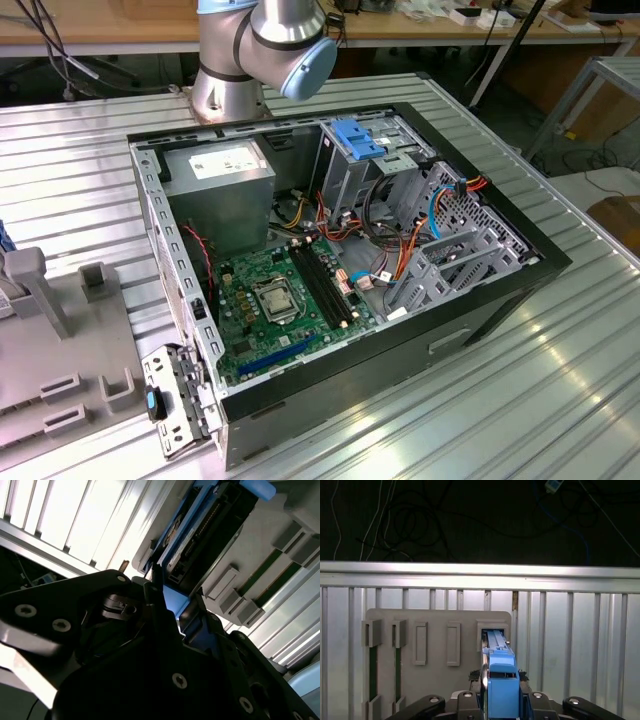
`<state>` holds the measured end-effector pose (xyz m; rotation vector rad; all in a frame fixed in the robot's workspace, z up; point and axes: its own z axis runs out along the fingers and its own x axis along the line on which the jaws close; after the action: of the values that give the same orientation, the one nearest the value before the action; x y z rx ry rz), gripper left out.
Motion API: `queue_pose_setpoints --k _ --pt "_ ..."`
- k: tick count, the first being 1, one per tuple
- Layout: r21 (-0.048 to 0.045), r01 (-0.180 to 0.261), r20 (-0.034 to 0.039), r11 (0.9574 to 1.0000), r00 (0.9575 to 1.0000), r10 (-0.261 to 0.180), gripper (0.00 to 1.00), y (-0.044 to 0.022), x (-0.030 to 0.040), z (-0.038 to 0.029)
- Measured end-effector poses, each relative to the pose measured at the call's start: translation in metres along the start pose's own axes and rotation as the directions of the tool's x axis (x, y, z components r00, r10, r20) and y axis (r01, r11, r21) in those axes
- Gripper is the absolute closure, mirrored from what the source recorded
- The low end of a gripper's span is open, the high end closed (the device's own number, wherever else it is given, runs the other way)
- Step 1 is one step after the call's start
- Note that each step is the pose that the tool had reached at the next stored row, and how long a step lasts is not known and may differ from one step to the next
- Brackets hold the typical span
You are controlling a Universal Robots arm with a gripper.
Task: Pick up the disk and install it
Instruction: 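Pick up the disk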
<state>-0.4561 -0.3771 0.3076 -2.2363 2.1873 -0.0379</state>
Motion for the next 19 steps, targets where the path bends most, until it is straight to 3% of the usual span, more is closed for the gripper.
queue_pose_setpoints --k 7,9,10,19 --pt "0.0001 -0.005 0.0 1.0 1.0 0.005 0.63 -0.0001 0.0 -0.0017" --pt "0.0 -0.005 -0.0001 1.0 1.0 0.005 0.63 -0.0003 0.0001 -0.0129" --pt "0.0 -0.005 -0.0002 1.0 1.0 0.005 0.63 -0.0007 0.0002 -0.0254" --pt "0.0001 -0.005 -0.0001 1.0 1.0 0.005 0.63 -0.0013 0.0004 -0.0483"
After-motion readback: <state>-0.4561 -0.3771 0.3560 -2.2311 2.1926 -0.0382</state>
